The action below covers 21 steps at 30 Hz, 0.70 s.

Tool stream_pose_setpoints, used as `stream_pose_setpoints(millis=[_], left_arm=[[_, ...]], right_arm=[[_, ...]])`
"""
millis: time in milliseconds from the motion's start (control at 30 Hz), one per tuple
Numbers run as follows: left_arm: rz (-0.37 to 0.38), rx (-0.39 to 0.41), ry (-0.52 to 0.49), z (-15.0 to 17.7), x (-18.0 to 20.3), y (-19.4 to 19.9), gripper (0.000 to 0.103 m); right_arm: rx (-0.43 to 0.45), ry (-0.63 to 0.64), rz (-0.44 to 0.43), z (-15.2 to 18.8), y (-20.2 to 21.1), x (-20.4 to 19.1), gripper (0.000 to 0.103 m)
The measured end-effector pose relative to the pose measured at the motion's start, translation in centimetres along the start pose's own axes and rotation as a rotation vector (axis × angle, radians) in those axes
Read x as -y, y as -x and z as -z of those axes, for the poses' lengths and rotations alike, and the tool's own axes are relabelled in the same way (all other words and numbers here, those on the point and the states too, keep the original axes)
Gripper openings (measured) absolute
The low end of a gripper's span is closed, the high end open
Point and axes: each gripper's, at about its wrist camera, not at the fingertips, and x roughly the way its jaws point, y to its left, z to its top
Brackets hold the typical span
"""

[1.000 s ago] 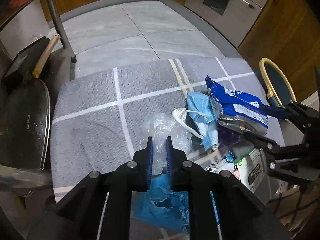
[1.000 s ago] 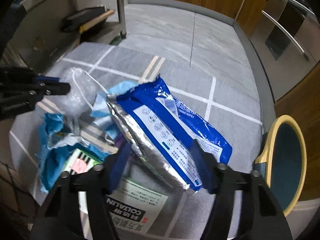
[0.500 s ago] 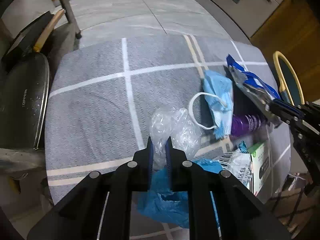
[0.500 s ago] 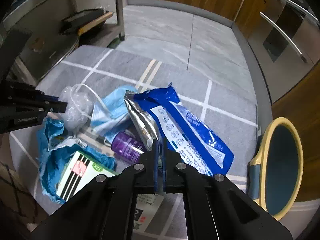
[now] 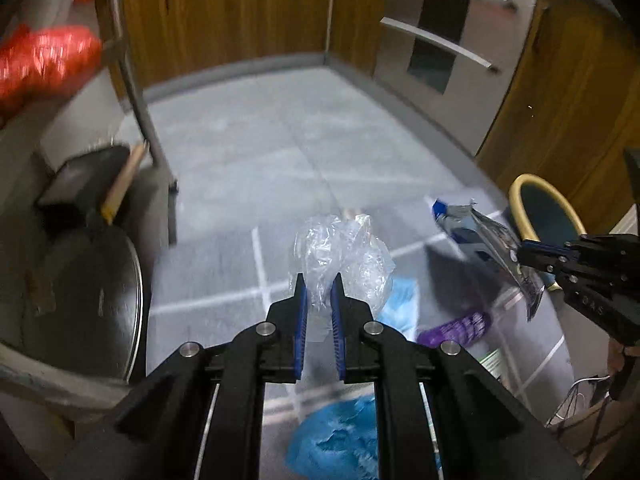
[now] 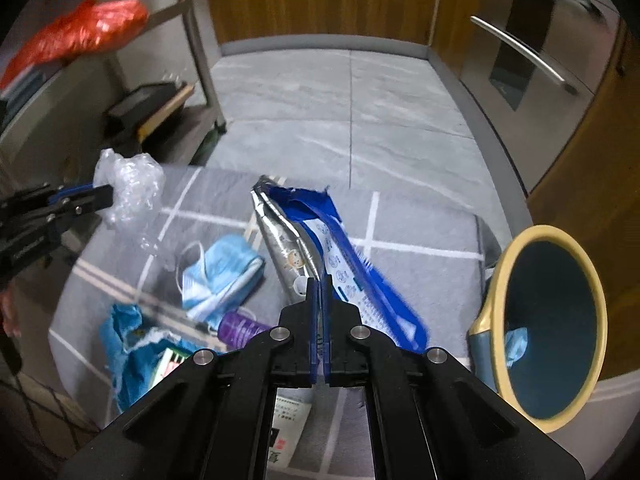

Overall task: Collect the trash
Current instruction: 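Grasp the clear plastic bag with the left tool while the right tool grasps the blue wipes pack, then carry the plastic bag and blue wipes pack over the bin with both tools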

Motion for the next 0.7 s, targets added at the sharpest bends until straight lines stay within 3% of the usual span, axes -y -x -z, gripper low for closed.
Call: stream_pose_setpoints(millis=[700], left_arm=[[0.079,0.148,-0.084,-2.5,5.7,3.3,0.011]], right_arm=[[0.144,-0.185,-0.071,-1.2,6.8,6.7,0.002]])
